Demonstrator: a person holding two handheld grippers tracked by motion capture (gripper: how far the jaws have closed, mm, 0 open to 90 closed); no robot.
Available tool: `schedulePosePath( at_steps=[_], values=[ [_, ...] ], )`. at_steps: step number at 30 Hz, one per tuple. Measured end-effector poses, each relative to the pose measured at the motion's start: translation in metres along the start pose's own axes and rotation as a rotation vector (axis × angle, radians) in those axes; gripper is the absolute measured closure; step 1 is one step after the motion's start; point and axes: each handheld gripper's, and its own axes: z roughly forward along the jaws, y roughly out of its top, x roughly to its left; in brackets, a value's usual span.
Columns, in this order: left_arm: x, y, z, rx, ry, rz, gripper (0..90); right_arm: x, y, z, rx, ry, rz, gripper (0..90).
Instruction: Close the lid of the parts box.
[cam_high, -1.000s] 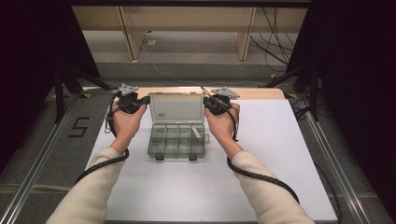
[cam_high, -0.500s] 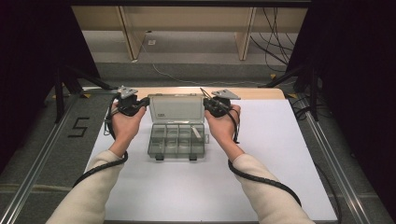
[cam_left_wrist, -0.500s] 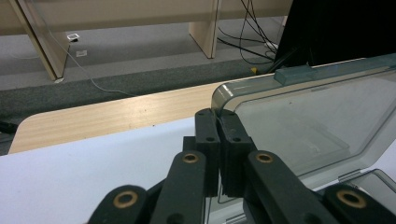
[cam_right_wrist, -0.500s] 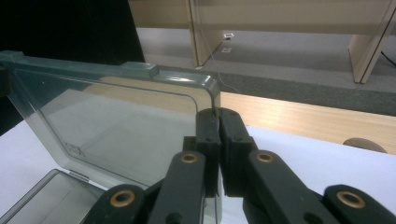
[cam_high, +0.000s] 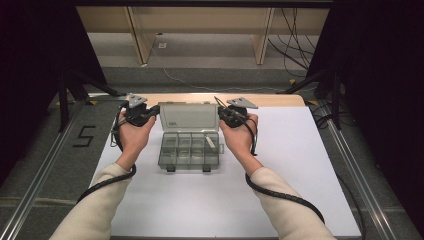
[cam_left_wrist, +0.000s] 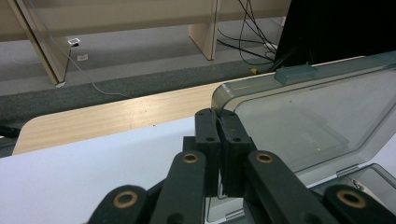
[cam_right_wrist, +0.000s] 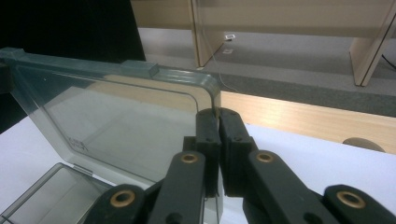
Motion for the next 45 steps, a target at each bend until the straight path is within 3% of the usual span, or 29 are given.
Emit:
schedulePosePath(
  at_steps=[28, 45],
  values=[
    [-0.002, -0.005, -0.007, -0.015, -0.007, 0.026, 87.2, 0.002, -0.005, -0.008, -0.007, 0.002, -0.041, 88.3],
    [-0.003, -0.008, -0.011, -0.022, -0.008, 0.040, 87.1, 0.004, -0.007, -0.013, -0.005, 0.013, -0.037, 88.7]
  ],
)
